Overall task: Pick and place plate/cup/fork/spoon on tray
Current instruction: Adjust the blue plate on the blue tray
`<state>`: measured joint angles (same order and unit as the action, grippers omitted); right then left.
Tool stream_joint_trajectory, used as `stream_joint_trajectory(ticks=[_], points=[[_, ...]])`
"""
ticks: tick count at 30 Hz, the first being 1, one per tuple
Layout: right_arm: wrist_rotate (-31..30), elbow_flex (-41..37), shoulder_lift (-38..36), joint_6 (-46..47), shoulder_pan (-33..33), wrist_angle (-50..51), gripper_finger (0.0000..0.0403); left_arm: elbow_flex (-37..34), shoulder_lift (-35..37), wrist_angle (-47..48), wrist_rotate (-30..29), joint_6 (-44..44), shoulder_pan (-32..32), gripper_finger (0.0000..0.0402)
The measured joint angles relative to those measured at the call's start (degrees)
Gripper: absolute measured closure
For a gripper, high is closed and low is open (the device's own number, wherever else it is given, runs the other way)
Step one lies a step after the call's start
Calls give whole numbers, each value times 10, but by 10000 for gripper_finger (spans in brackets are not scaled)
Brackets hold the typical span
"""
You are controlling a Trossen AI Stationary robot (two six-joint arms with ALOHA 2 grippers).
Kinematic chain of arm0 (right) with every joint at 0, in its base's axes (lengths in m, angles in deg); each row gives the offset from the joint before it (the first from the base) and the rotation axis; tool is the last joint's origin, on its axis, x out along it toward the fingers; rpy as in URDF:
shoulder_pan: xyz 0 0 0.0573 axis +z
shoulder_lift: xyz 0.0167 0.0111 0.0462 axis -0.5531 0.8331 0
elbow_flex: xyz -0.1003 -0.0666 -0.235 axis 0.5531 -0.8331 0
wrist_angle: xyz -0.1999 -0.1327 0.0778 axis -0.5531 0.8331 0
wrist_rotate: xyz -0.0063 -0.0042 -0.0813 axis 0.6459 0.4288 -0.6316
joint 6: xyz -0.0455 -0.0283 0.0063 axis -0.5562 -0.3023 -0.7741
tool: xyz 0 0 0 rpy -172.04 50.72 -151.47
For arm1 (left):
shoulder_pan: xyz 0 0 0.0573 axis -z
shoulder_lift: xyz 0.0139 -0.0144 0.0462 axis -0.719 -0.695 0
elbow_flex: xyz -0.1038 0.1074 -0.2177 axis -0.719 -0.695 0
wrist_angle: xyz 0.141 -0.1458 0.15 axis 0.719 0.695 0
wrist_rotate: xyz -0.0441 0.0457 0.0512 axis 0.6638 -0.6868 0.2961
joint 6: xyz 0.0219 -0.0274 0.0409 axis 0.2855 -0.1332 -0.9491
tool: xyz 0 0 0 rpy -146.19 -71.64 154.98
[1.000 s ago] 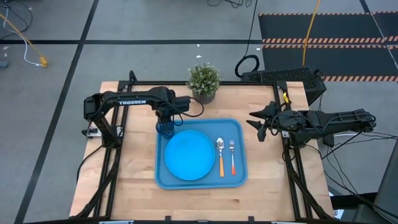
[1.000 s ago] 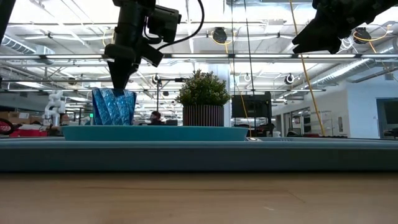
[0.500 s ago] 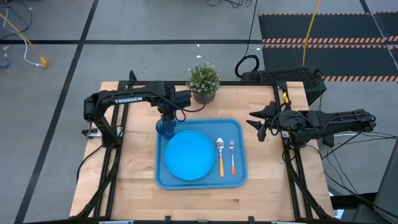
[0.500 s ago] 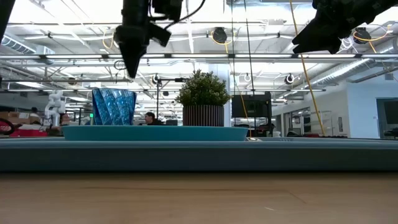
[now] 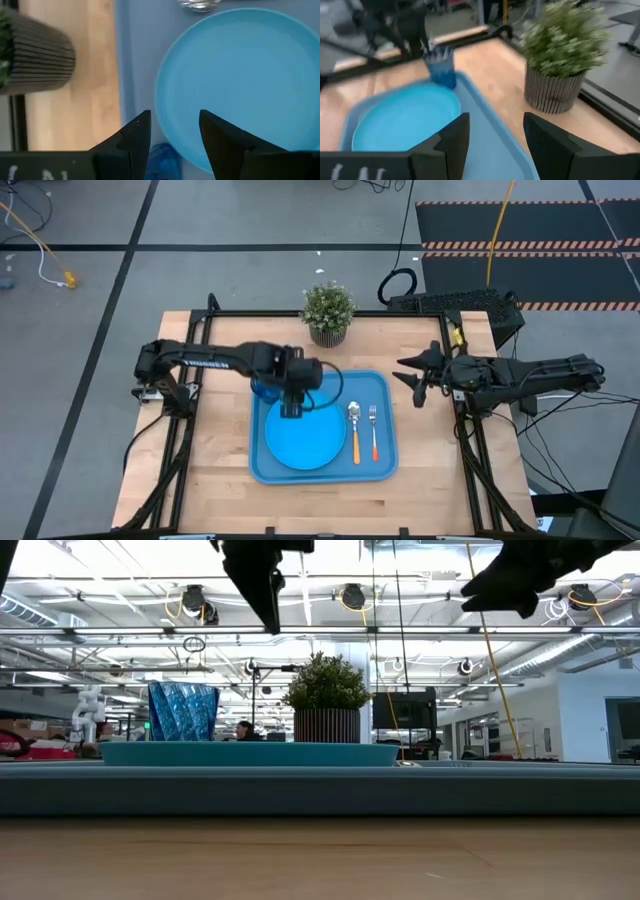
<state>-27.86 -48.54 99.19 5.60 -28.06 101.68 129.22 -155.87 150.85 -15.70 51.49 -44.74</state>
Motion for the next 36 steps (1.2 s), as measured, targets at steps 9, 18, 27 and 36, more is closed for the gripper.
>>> stream_joint_trajectory(ticks=[9,18,27,36], points=[[8,0,112,-107,9,-54,222,-40,-2,-91,-23,19,46,231],[9,2,125,-109,9,-55,222,-130,7,-313,58,46,49,231],[70,2,134,-70,9,-56,222,-134,69,-461,-113,5,119,300],[-22,2,166,-70,8,-64,249,-135,105,-357,-183,26,164,395]])
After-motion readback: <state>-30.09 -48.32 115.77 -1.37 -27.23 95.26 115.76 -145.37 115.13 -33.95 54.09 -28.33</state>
